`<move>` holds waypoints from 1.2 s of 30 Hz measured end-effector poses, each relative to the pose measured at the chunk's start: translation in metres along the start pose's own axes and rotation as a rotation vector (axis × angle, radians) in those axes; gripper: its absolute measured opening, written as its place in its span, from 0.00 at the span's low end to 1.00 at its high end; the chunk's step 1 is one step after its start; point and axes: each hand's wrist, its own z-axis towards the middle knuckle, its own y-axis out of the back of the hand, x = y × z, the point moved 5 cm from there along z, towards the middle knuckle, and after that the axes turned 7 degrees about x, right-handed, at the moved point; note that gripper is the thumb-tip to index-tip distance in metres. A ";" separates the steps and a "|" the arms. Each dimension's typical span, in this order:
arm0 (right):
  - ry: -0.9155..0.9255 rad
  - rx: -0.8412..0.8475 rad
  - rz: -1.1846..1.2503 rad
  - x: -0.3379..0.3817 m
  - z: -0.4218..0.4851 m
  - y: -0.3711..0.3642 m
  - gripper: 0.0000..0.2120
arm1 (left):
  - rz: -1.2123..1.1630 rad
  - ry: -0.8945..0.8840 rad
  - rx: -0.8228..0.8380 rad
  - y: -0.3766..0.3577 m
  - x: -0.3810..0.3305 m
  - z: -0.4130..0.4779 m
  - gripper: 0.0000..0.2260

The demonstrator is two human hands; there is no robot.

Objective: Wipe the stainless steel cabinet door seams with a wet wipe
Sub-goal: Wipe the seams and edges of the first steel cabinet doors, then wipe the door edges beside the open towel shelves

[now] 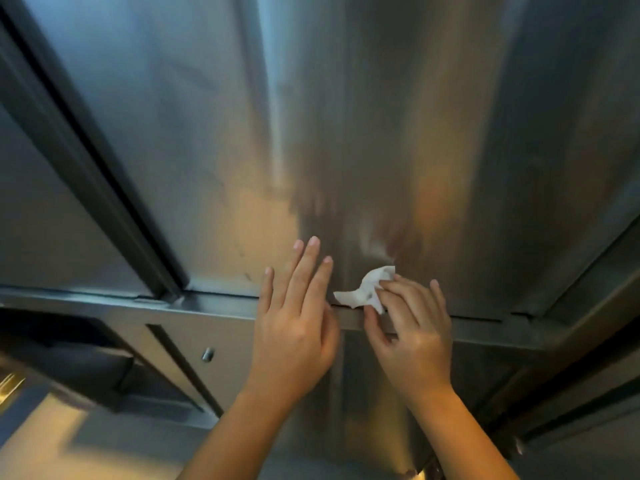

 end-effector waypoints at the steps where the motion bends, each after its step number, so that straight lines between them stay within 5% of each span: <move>1: 0.015 0.008 0.030 0.008 0.001 -0.005 0.12 | 0.026 0.020 0.010 0.006 0.006 -0.004 0.20; 14: 0.281 0.066 0.247 0.162 0.001 -0.060 0.11 | 0.207 0.375 0.057 0.097 0.124 -0.097 0.19; 26: 0.470 0.159 0.519 0.430 -0.055 -0.103 0.09 | 0.333 0.733 -0.053 0.266 0.271 -0.281 0.17; 36: 0.667 0.294 0.707 0.602 -0.110 -0.117 0.12 | 0.529 1.017 -0.087 0.356 0.322 -0.406 0.20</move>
